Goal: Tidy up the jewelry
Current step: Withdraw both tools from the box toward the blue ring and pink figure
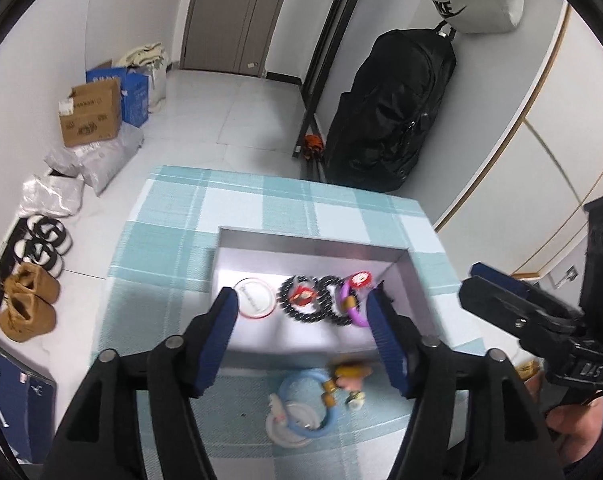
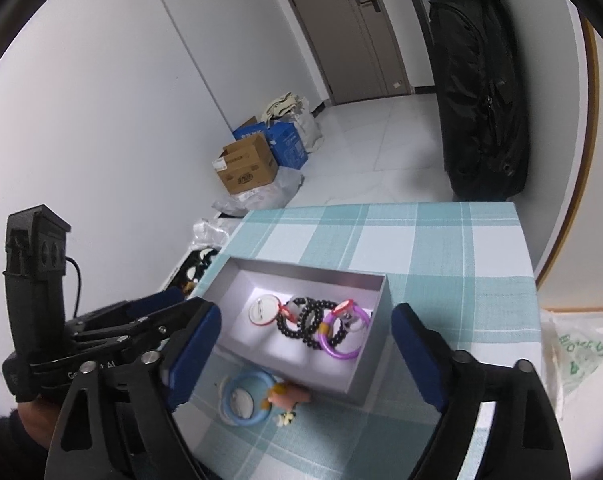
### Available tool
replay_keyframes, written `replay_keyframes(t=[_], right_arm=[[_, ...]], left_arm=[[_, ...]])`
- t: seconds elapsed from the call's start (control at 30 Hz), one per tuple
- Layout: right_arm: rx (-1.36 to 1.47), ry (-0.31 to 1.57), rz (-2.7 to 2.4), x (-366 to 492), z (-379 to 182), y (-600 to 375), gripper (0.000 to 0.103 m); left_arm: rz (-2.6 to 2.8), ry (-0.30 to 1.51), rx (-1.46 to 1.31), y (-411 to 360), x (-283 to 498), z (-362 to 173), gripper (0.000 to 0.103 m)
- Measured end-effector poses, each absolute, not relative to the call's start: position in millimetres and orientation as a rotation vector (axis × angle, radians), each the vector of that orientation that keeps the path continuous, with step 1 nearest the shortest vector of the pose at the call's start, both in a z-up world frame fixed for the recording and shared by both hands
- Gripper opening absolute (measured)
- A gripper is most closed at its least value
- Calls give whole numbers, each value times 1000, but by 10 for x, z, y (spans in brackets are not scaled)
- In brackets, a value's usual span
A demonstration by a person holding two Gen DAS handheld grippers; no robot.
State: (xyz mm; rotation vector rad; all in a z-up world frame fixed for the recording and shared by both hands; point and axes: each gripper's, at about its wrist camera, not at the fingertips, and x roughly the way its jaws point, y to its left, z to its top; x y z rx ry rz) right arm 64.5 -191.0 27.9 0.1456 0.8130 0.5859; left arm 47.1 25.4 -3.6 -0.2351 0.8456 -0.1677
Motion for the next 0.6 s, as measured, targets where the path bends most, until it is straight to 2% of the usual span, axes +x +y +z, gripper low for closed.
replay_keyframes(t=[0.4, 0.6], right_arm=[[115, 829, 537, 436, 170, -1937, 102], [60, 847, 506, 354, 112, -1924, 103]], left_arm=[[-156, 890, -186, 319, 213, -246, 67], [-175, 946, -121, 231, 184, -405, 67]])
